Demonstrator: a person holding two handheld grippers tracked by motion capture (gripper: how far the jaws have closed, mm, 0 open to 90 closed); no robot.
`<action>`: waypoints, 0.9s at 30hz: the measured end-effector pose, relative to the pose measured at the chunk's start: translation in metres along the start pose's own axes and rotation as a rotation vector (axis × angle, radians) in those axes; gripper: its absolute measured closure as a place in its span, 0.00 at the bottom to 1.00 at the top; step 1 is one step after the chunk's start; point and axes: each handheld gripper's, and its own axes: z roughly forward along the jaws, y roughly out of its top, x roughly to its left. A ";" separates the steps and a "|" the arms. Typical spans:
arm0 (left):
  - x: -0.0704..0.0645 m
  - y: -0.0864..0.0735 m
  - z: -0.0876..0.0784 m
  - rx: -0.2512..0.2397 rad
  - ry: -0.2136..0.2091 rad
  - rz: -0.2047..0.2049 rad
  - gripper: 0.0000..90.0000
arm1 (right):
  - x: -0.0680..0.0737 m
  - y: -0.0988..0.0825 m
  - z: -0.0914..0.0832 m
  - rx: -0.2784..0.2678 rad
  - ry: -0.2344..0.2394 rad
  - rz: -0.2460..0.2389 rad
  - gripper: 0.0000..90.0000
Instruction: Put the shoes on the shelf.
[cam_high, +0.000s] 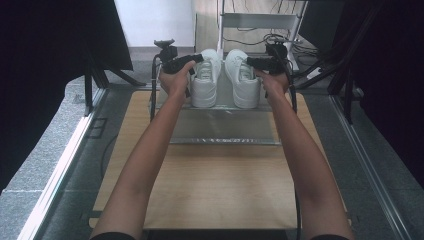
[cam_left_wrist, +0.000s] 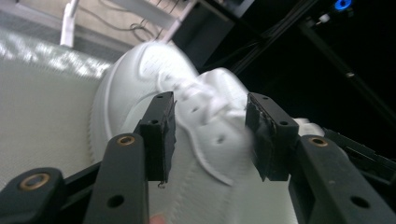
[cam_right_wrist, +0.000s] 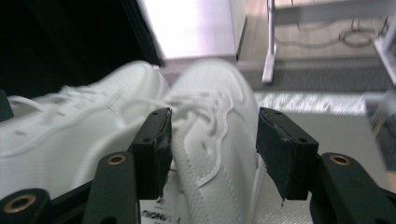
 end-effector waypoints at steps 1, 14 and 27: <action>0.000 0.000 0.000 0.000 0.000 0.000 0.60 | 0.000 0.000 0.000 0.000 0.000 0.000 0.51; -0.015 -0.011 -0.066 0.053 0.017 0.227 0.83 | -0.008 -0.010 -0.072 -0.030 0.110 -0.158 0.76; 0.020 -0.045 -0.059 0.174 0.064 0.235 0.98 | -0.034 -0.052 -0.054 0.116 0.104 -0.196 0.97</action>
